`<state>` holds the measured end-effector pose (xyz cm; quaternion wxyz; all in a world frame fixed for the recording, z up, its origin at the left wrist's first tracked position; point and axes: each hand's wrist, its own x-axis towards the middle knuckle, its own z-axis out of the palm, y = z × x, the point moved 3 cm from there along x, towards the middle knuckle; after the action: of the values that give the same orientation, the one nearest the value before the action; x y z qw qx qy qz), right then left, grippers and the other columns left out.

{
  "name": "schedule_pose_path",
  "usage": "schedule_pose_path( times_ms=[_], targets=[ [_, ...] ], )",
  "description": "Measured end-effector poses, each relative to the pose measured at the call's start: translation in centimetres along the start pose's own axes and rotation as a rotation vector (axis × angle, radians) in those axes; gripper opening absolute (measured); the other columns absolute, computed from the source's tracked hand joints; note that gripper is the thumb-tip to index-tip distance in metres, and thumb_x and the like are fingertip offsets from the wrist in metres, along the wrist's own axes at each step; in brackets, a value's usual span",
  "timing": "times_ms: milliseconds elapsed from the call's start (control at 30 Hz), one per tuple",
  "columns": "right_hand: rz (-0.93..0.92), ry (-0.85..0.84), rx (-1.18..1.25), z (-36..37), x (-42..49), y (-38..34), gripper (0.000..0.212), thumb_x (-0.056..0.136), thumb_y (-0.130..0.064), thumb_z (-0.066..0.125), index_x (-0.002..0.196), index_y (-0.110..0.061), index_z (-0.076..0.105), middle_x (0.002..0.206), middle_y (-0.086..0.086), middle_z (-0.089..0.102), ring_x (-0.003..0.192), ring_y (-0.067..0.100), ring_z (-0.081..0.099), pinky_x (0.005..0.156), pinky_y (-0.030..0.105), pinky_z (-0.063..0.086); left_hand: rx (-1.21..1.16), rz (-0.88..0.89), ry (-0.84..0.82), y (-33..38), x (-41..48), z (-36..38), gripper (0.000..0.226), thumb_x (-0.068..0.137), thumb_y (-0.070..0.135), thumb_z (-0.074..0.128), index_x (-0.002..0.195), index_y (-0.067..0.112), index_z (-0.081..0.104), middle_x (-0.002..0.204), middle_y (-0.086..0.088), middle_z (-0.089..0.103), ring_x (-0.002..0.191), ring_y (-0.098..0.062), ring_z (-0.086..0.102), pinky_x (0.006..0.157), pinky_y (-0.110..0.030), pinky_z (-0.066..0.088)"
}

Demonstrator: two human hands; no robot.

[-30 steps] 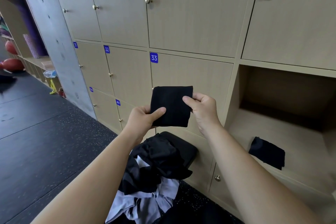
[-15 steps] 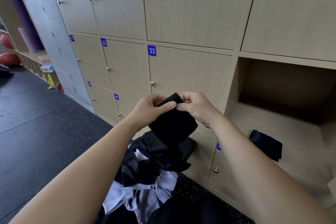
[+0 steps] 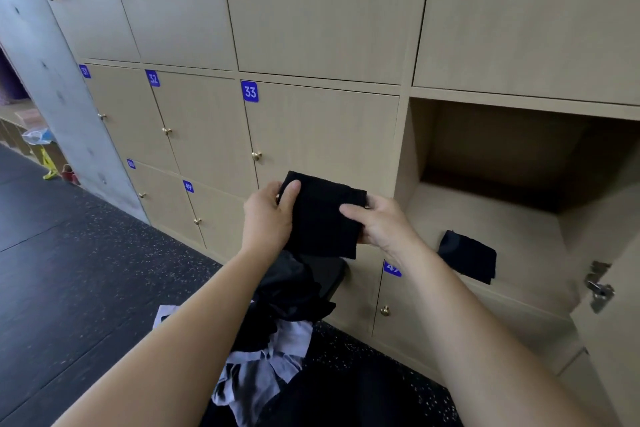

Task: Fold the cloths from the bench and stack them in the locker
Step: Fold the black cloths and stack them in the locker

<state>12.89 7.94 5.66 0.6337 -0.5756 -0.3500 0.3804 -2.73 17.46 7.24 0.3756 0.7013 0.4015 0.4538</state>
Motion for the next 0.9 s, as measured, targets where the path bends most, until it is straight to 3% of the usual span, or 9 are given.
schedule_pose_path(
  times_ms=[67, 133, 233, 400, 500, 600, 767, 833, 900],
  targets=[
    [-0.010, 0.070, 0.016, -0.6, -0.4, 0.6, 0.009, 0.090, -0.012, 0.065, 0.098, -0.012, 0.067, 0.090, 0.006, 0.074, 0.085, 0.022, 0.072, 0.074, 0.038, 0.058, 0.060, 0.019, 0.035, 0.1, -0.5, 1.2, 0.044, 0.101, 0.037, 0.049, 0.083, -0.003, 0.055, 0.070, -0.012, 0.057, 0.064, -0.024, 0.050, 0.053, -0.023, 0.040],
    [0.010, 0.077, 0.032, -1.3, -1.0, 1.1, 0.012, 0.088, -0.015, 0.068, 0.100, -0.012, 0.067, 0.094, 0.007, 0.075, 0.088, 0.023, 0.072, 0.080, 0.038, 0.058, 0.058, 0.011, 0.047, 0.1, -0.9, 2.5, 0.045, 0.102, 0.036, 0.045, 0.083, -0.004, 0.053, 0.073, -0.014, 0.057, 0.066, -0.026, 0.049, 0.058, -0.031, 0.041],
    [0.012, 0.103, -0.033, -3.3, -1.9, 1.9, 0.012, 0.088, -0.005, 0.066, 0.094, -0.015, 0.068, 0.093, 0.002, 0.074, 0.089, 0.019, 0.070, 0.082, 0.032, 0.057, 0.073, -0.020, 0.000, 0.1, -1.3, 4.7, 0.044, 0.102, 0.037, 0.044, 0.085, -0.002, 0.054, 0.074, -0.010, 0.056, 0.070, -0.024, 0.051, 0.062, -0.035, 0.039],
    [0.001, 0.325, -0.113, -8.6, -3.2, 3.2, 0.012, 0.091, -0.003, 0.061, 0.094, -0.014, 0.066, 0.086, -0.004, 0.070, 0.078, 0.007, 0.067, 0.058, 0.011, 0.050, -0.024, -0.174, -0.373, -0.6, -3.0, 10.2, 0.046, 0.100, 0.044, 0.046, 0.094, 0.002, 0.064, 0.083, -0.005, 0.066, 0.076, -0.018, 0.061, 0.064, -0.026, 0.047],
    [0.030, 0.433, -0.187, -12.1, -3.4, 4.9, 0.001, 0.088, -0.007, 0.065, 0.089, -0.006, 0.065, 0.087, 0.005, 0.072, 0.082, 0.019, 0.069, 0.066, 0.023, 0.056, -0.128, -0.243, -0.528, -0.9, -4.0, 13.4, 0.017, 0.099, 0.022, 0.055, 0.094, 0.015, 0.069, 0.092, -0.001, 0.074, 0.086, -0.015, 0.069, 0.073, -0.024, 0.054],
    [0.086, 0.505, -0.243, -15.4, -3.4, 6.6, 0.020, 0.081, -0.013, 0.070, 0.092, 0.003, 0.065, 0.094, 0.020, 0.071, 0.092, 0.034, 0.068, 0.084, 0.049, 0.056, -0.065, -0.273, -0.567, -1.7, -4.1, 16.7, 0.013, 0.097, 0.013, 0.059, 0.094, 0.007, 0.070, 0.092, -0.009, 0.074, 0.089, -0.022, 0.069, 0.076, -0.029, 0.053],
    [0.252, 0.551, -0.304, -21.1, -3.7, 11.1, 0.020, 0.086, -0.013, 0.069, 0.069, -0.017, 0.060, 0.073, -0.002, 0.065, 0.077, 0.020, 0.063, 0.065, 0.029, 0.048, -0.019, -0.390, -0.642, -3.5, -5.3, 23.1, 0.012, 0.091, 0.011, 0.067, 0.080, 0.005, 0.068, 0.075, -0.007, 0.072, 0.080, -0.028, 0.069, 0.069, -0.035, 0.056],
    [0.313, 0.539, -0.294, -23.1, -3.8, 13.3, 0.009, 0.092, -0.012, 0.062, 0.088, -0.017, 0.069, 0.091, -0.002, 0.069, 0.089, 0.018, 0.064, 0.078, 0.031, 0.052, 0.017, -0.421, -0.675, -4.8, -5.7, 25.8, 0.013, 0.089, 0.015, 0.070, 0.081, 0.004, 0.070, 0.080, -0.015, 0.073, 0.082, -0.033, 0.069, 0.078, -0.045, 0.058],
    [0.357, 0.554, -0.275, -24.9, -3.6, 14.9, 0.021, 0.094, -0.012, 0.059, 0.114, -0.011, 0.067, 0.111, 0.001, 0.068, 0.102, 0.019, 0.064, 0.093, 0.034, 0.051, 0.022, -0.440, -0.694, -5.9, -5.8, 28.4, 0.015, 0.090, 0.020, 0.069, 0.083, 0.006, 0.071, 0.088, -0.020, 0.072, 0.077, -0.031, 0.067, 0.077, -0.048, 0.057]
  ],
)
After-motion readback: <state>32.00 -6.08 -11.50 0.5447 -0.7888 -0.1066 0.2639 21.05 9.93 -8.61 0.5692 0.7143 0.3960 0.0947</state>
